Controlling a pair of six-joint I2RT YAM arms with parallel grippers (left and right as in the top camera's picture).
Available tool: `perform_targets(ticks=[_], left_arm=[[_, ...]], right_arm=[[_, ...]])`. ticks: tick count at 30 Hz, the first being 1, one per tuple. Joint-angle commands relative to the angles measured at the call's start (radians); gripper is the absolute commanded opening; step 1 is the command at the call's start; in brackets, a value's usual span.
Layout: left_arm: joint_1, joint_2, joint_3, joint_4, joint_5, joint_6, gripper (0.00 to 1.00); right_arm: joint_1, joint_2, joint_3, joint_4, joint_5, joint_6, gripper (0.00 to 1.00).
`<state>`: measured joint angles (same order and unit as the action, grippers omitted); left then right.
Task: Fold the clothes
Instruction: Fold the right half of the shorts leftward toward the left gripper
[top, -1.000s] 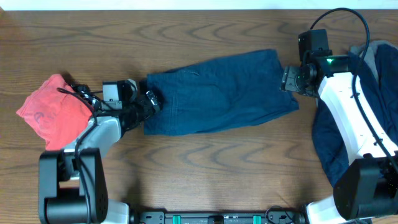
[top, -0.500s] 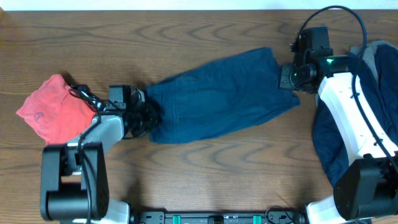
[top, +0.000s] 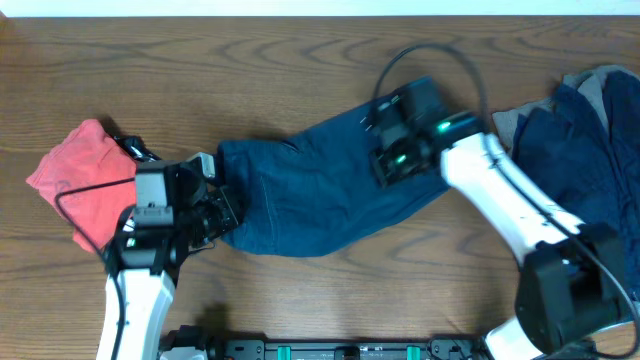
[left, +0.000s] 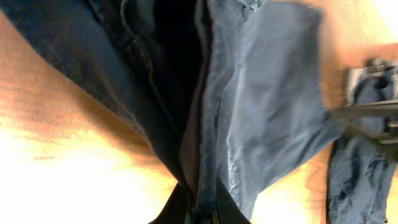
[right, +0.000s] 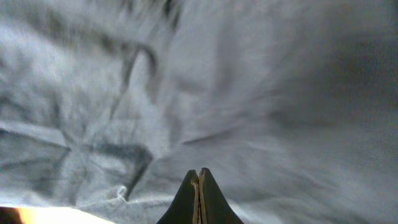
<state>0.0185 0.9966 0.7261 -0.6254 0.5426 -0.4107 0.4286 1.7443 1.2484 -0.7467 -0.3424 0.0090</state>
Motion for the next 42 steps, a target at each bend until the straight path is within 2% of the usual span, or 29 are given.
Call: perform_targets(ticks=[1, 4, 7, 11, 16, 19, 25, 32, 37, 42], left_arm=[[0.000, -0.059, 0.000, 0.001, -0.011, -0.012, 0.06], [0.000, -0.082, 0.003, 0.001, 0.016, -0.067, 0.06], [0.000, -0.084, 0.033, 0.001, 0.120, -0.114, 0.06], [0.000, -0.084, 0.089, 0.004, 0.164, -0.134, 0.06], [0.000, -0.083, 0.098, 0.074, 0.153, -0.158, 0.06], [0.000, -0.083, 0.098, 0.113, 0.141, -0.172, 0.06], [0.000, -0.076, 0.097, 0.081, 0.141, -0.171, 0.06], [0.000, -0.035, 0.096, 0.020, 0.119, -0.171, 0.06], [0.000, -0.022, 0.096, 0.030, 0.120, -0.172, 0.06], [-0.013, -0.022, 0.096, 0.047, 0.120, -0.208, 0.06]], right_arm=[[0.088, 0.040, -0.085, 0.053, -0.089, -0.006, 0.01], [0.179, 0.068, -0.161, 0.167, -0.130, 0.027, 0.01], [0.266, 0.109, -0.217, 0.311, -0.129, 0.088, 0.01], [0.367, 0.167, -0.241, 0.459, -0.130, 0.150, 0.01], [0.466, 0.187, -0.241, 0.547, -0.128, 0.170, 0.01], [0.487, 0.176, -0.228, 0.539, -0.055, 0.180, 0.01], [0.395, 0.071, -0.167, 0.362, 0.180, 0.200, 0.01], [0.196, -0.108, -0.157, 0.185, 0.319, 0.200, 0.03], [0.074, -0.102, -0.171, 0.088, 0.346, 0.199, 0.02], [0.002, -0.062, -0.242, 0.084, 0.346, 0.200, 0.02]])
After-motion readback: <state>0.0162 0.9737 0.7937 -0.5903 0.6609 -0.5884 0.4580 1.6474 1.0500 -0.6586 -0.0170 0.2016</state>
